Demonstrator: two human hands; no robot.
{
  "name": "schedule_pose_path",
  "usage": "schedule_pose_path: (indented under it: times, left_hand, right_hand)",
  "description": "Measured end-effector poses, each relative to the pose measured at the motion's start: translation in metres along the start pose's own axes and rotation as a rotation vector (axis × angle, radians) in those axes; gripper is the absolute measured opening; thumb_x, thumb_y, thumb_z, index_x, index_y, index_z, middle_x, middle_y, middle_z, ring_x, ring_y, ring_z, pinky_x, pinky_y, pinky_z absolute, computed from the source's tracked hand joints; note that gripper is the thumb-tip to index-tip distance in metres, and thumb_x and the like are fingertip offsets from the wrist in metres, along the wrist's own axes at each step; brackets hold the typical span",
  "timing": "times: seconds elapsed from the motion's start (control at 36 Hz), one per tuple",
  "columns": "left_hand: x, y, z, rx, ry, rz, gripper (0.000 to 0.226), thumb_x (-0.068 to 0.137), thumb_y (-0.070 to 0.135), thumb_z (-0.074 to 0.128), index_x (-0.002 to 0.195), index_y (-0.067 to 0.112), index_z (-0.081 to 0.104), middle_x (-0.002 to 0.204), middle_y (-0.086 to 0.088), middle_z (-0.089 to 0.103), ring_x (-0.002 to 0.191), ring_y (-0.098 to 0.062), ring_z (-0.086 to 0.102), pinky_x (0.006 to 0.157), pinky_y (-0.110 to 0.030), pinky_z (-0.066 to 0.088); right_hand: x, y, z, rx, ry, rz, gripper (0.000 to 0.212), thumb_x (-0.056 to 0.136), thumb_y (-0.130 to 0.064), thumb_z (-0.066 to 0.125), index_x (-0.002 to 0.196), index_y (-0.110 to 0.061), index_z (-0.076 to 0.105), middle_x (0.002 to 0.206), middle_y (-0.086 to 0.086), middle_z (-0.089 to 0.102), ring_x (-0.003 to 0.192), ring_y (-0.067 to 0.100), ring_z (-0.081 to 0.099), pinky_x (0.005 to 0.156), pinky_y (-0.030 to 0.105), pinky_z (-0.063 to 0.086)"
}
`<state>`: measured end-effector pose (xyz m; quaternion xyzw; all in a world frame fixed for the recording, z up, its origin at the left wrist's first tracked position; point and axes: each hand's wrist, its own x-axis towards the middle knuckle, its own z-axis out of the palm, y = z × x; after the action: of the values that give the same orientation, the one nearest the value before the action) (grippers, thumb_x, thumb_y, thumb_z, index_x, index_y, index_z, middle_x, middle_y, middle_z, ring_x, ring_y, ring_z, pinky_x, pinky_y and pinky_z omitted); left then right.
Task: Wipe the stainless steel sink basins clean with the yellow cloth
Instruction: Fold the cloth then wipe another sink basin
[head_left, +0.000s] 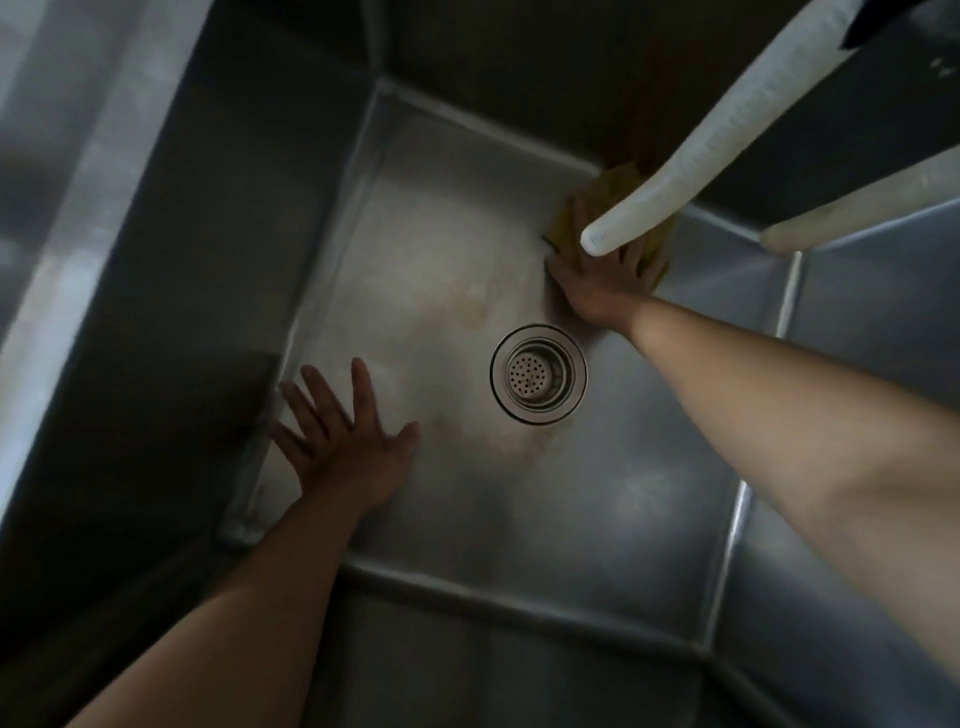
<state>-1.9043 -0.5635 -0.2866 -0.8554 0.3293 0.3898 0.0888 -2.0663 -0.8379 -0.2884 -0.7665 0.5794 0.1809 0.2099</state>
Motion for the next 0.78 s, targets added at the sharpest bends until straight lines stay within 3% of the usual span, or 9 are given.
schedule_pose_path:
  times: [0.11, 0.19, 0.36, 0.53, 0.78]
  left_hand:
    - [-0.001, 0.002, -0.001, -0.013, -0.011, -0.006, 0.096, 0.087, 0.075, 0.035, 0.144, 0.040, -0.035, 0.151, -0.015, -0.044, 0.139, -0.038, -0.041, 0.114, -0.063, -0.016]
    - [-0.001, 0.003, -0.002, -0.023, -0.011, -0.010, 0.096, 0.088, 0.074, 0.035, 0.145, 0.040, -0.034, 0.151, -0.016, -0.044, 0.139, -0.038, -0.042, 0.114, -0.063, -0.016]
    - [-0.002, 0.002, -0.003, -0.029, -0.029, 0.004, 0.096, 0.088, 0.075, 0.034, 0.144, 0.040, -0.035, 0.150, -0.015, -0.047, 0.137, -0.037, -0.044, 0.114, -0.063, -0.017]
    - [-0.002, 0.005, -0.007, -0.031, -0.031, 0.009, 0.096, 0.088, 0.075, 0.034, 0.147, 0.038, -0.032, 0.151, -0.017, -0.044, 0.138, -0.038, -0.042, 0.113, -0.063, -0.018]
    - [-0.004, 0.003, -0.005, -0.021, -0.032, 0.019, 0.096, 0.087, 0.076, 0.033, 0.146, 0.038, -0.033, 0.152, -0.016, -0.043, 0.139, -0.039, -0.040, 0.113, -0.063, -0.019]
  right_hand:
    - [-0.014, 0.017, 0.019, -0.144, -0.055, -0.212, 0.068, 0.094, -0.070, 0.016, 0.151, -0.048, -0.014, 0.161, -0.001, -0.027, 0.146, 0.033, -0.030, 0.113, 0.063, -0.018]
    - [-0.027, 0.030, 0.025, -0.149, -0.027, -0.257, 0.063, 0.095, -0.069, 0.015, 0.149, -0.053, -0.014, 0.162, -0.004, -0.027, 0.145, 0.029, -0.032, 0.114, 0.061, -0.017]
    - [-0.084, 0.044, 0.058, 0.016, 0.034, 0.010, 0.058, 0.097, -0.065, 0.017, 0.145, -0.059, -0.015, 0.162, -0.011, -0.023, 0.148, 0.024, -0.026, 0.115, 0.056, -0.016]
    - [-0.150, 0.022, 0.101, 0.114, -0.024, 0.289, 0.062, 0.097, -0.064, 0.017, 0.147, -0.054, -0.017, 0.162, -0.007, -0.026, 0.148, 0.027, -0.026, 0.114, 0.061, -0.013]
    - [-0.206, 0.001, 0.111, 0.040, -0.245, 0.043, 0.055, 0.100, -0.059, 0.013, 0.144, -0.058, -0.021, 0.158, -0.003, -0.035, 0.144, 0.034, -0.034, 0.113, 0.062, -0.017]
